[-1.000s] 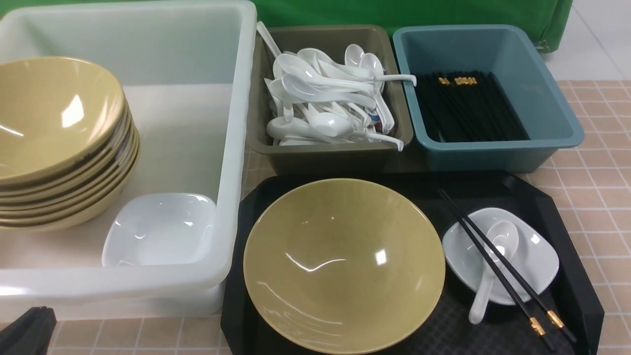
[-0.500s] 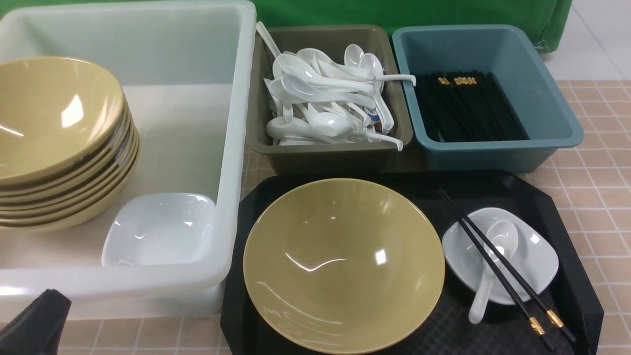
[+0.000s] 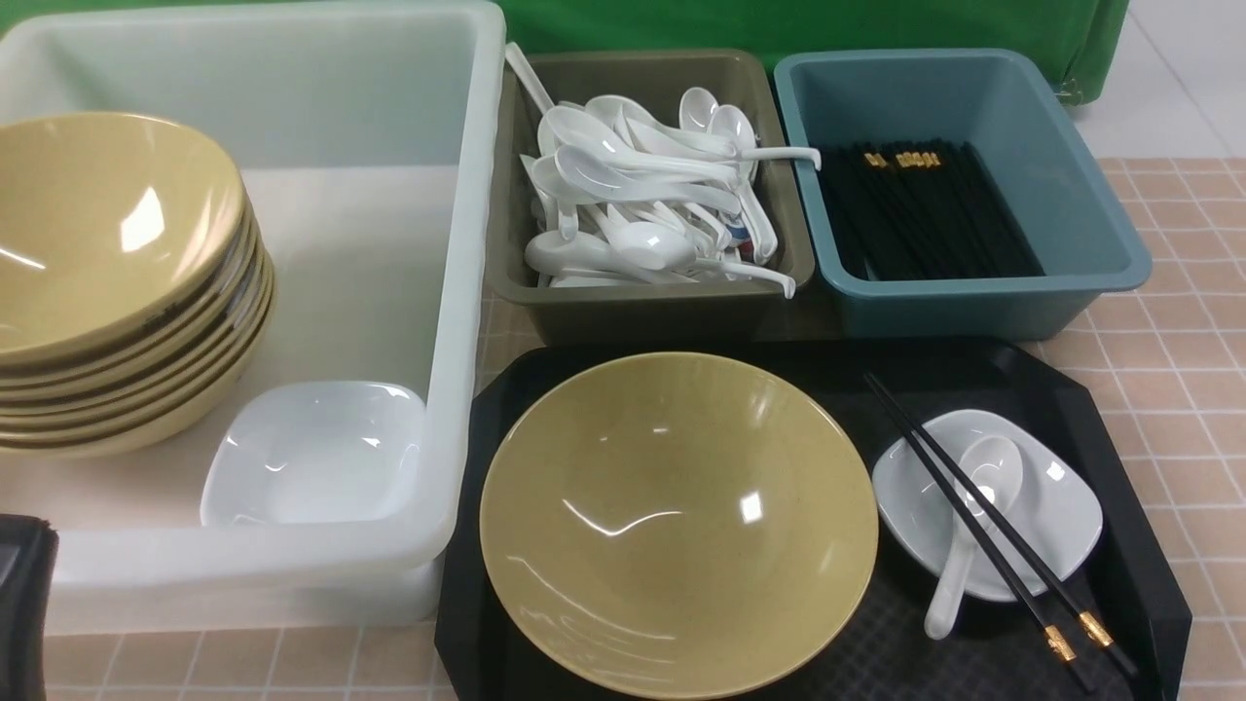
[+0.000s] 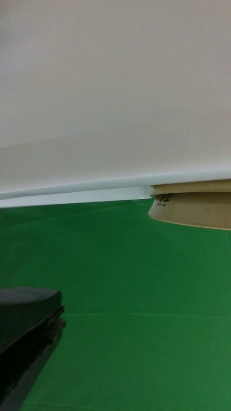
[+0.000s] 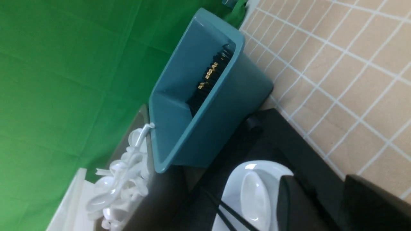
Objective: On brown table put chopsticks spoon bowls plates into blue grey white boxes.
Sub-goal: 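Move the grippers toward the tableware on the black tray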
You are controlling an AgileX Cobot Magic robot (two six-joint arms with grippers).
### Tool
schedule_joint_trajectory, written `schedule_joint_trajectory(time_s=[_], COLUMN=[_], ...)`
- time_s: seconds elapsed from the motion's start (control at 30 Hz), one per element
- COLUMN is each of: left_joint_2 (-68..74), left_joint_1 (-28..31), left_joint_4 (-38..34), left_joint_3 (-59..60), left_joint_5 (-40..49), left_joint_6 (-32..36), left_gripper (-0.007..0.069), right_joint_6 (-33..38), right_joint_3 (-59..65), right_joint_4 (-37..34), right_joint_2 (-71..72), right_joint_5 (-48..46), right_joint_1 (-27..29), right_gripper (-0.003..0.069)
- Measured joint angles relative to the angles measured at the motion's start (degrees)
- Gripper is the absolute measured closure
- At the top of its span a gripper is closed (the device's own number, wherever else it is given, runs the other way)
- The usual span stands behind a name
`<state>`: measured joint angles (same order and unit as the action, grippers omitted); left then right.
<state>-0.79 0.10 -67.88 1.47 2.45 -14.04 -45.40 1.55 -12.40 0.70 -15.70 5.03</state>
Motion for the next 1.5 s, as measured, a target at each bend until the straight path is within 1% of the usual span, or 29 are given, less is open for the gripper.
schedule_joint_trajectory(time_s=[0.07, 0.1, 0.17, 0.23, 0.3, 0.33, 0.37, 0.4, 0.43, 0.47, 0.5, 0.6, 0.63, 0.67, 0.73, 0.77, 0.83, 0.9, 0.93, 0.97, 1.0, 1.03, 1.13, 1.17, 1.2, 1.23, 1.3, 1.4, 1.5], left_joint_2=[0.00, 0.00, 0.00, 0.11, 2.28, 4.00, 6.71, 11.47, 14.53, 17.80, 22.07, 34.36, 35.21, 41.89, 49.38, 53.44, 58.71, 63.22, 65.88, 67.94, 68.32, 71.22, 75.56, 76.09, 77.83, 77.83, 80.24, 81.78, 82.25], left_joint_1=[0.00, 0.00, 0.00, 0.00, 0.00, 0.00, 0.00, 0.00, 0.00, 0.00, 0.00, 0.00, 0.00, -0.26, -1.57, -3.13, -6.56, -11.06, -14.42, -17.35, -17.94, -22.57, -30.24, -30.68, -33.47, -33.82, -37.52, -39.71, -40.09], left_joint_4=[1.93, 5.12, 8.77, 13.54, 18.71, 21.08, 24.24, 28.93, 31.71, 34.54, 38.06, 47.31, 47.91, 51.99, 55.13, 56.24, 57.11, 57.41, 57.41, 57.41, 57.41, 57.41, 57.41, 57.35, 57.28, 57.22, 57.22, 57.21, 57.08], left_joint_3=[-0.20, -1.81, -5.39, -10.14, -14.91, -16.71, -18.94, -22.10, -24.01, -25.99, -28.65, -36.94, -37.58, -42.54, -47.88, -51.56, -55.12, -58.67, -60.11, -61.38, -61.86, -63.54, -66.26, -66.44, -67.76, -67.76, -69.16, -69.65, -69.71], left_joint_5=[1.34, 3.94, 6.45, 9.04, 11.83, 13.06, 14.75, 17.63, 19.63, 21.87, 24.94, 35.01, 36.55, 41.94, 48.71, 51.81, 54.93, 56.76, 57.56, 58.07, 58.16, 58.53, 58.39, 58.31, 57.77, 57.67, 56.56, 56.39, 56.64], left_joint_6=[2.86, 7.81, 13.53, 19.99, 24.22, 25.06, 25.68, 26.05, 26.05, 26.05, 26.00, 25.80, 25.80, 25.75, 25.50, 25.43, 25.43, 25.92, 26.56, 27.07, 27.22, 28.33, 29.74, 29.87, 30.28, 30.39, 30.74, 30.78, 30.78], left_gripper=[0.0623, 0.0623, 0.0623, 0.0623, 0.0623, 0.0623, 0.0623, 0.0623, 0.0623, 0.0623, 0.0623, 0.0623, 0.0623, 0.0623, 0.0623, 0.0623, 0.0623, 0.0623, 0.0623, 0.0623, 0.0623, 0.0623, 0.0623, 0.0623, 0.0623, 0.0623, 0.0623, 0.0623, 0.0623], right_joint_6=[0.83, 2.11, 4.56, 9.67, 15.72, 18.63, 23.32, 28.24, 32.44, 34.93, 39.67, 47.94, 48.90, 52.01, 56.55, 58.38, 60.08, 62.72, 64.21, 65.49, 65.79, 66.62, 66.69, 66.69, 66.20, 66.08, 64.94, 64.74, 64.55], right_joint_3=[0.00, 0.00, 0.00, -0.45, -2.87, -4.83, -7.08, -9.51, -12.05, -14.13, -17.45, -25.06, -26.26, -30.58, -36.68, -39.92, -43.52, -46.65, -48.25, -49.32, -49.67, -50.93, -52.98, -53.30, -54.51, -54.66, -56.27, -57.61, -59.02], right_joint_4=[0.00, 0.03, 0.03, 0.03, 0.03, 0.03, 0.03, 0.03, 0.03, 0.03, 0.06, 0.15, 0.20, 0.24, 0.24, 0.28, 0.17, 0.17, 0.17, 0.17, 0.17, 0.30, 1.07, 1.17, 1.50, 1.50, 1.95, 1.94, 1.99], right_joint_2=[0.00, 0.00, 0.00, 0.00, -0.12, -0.59, -1.68, -3.79, -6.15, -7.77, -11.39, -20.09, -21.46, -26.26, -32.95, -37.19, -40.91, -45.40, -47.34, -49.21, -49.95, -53.07, -59.30, -60.30, -64.43, -64.96, -71.33, -78.32, -85.27], right_joint_5=[0.00, 0.13, 0.33, -0.26, -1.68, -2.30, -3.38, -4.38, -5.50, -6.21, -7.89, -11.81, -12.55, -15.46, -21.28, -25.45, -29.61, -32.91, -34.51, -35.43, -35.59, -36.52, -37.21, -37.38, -37.98, -37.98, -38.11, -37.99, -37.74], right_joint_1=[0.00, 0.00, 0.00, 0.00, 0.00, 0.00, 0.00, 0.00, 0.00, 0.00, 0.00, -0.22, -0.29, -0.67, -1.08, -1.77, -3.62, -6.88, -9.45, -11.67, -12.11, -15.79, -19.55, -19.79, -20.31, -20.28, -20.54, -20.54, -20.56], right_gripper=[0.0413, 0.0413, 0.0413, 0.0413, 0.0414, 0.0419, 0.0428, 0.0448, 0.0470, 0.0487, 0.0521, 0.0599, 0.0607, 0.0620, 0.0622, 0.0622, 0.0622, 0.0622, 0.0622, 0.0622, 0.0622, 0.0622, 0.0613, 0.0610, 0.0589, 0.0585, 0.0511, 0.0376, 0.0209])
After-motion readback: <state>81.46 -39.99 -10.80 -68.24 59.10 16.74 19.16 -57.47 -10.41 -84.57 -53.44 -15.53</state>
